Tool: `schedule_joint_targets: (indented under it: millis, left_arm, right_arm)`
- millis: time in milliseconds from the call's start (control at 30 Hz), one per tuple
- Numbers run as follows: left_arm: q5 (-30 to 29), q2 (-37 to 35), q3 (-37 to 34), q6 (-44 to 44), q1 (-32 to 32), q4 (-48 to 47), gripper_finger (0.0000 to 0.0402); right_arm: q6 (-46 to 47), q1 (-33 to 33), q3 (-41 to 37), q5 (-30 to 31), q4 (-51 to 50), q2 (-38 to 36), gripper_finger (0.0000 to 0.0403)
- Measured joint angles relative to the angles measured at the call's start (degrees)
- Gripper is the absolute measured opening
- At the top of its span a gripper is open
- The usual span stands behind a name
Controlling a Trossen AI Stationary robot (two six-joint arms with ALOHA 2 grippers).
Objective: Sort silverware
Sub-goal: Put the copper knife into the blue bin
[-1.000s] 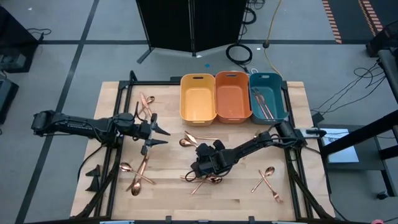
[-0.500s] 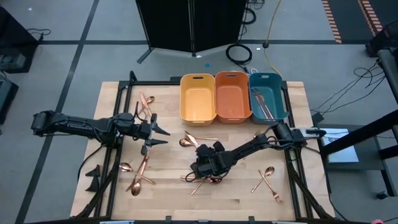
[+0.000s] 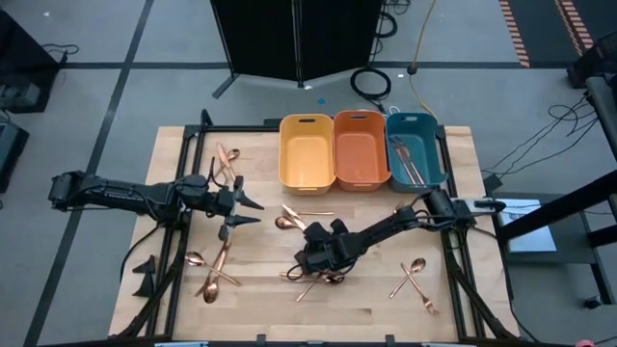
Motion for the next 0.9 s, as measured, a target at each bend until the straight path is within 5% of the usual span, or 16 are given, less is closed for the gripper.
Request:
schedule_joint_targets:
  millis: [533, 900]
  left_arm:
    - [0.0, 0.0, 0.0, -0.3, 0.0, 0.1, 0.0157]
    - [0.0, 0.0, 0.0, -0.2, 0.0, 0.0, 0.0157]
  right_arm:
    - [-2.2, -0.1, -0.2, 0.7, -1.6, -7.9, 0.0027]
    - [-1.4, -1.2, 0.0, 10.8, -15.6, -24.2, 0.0027]
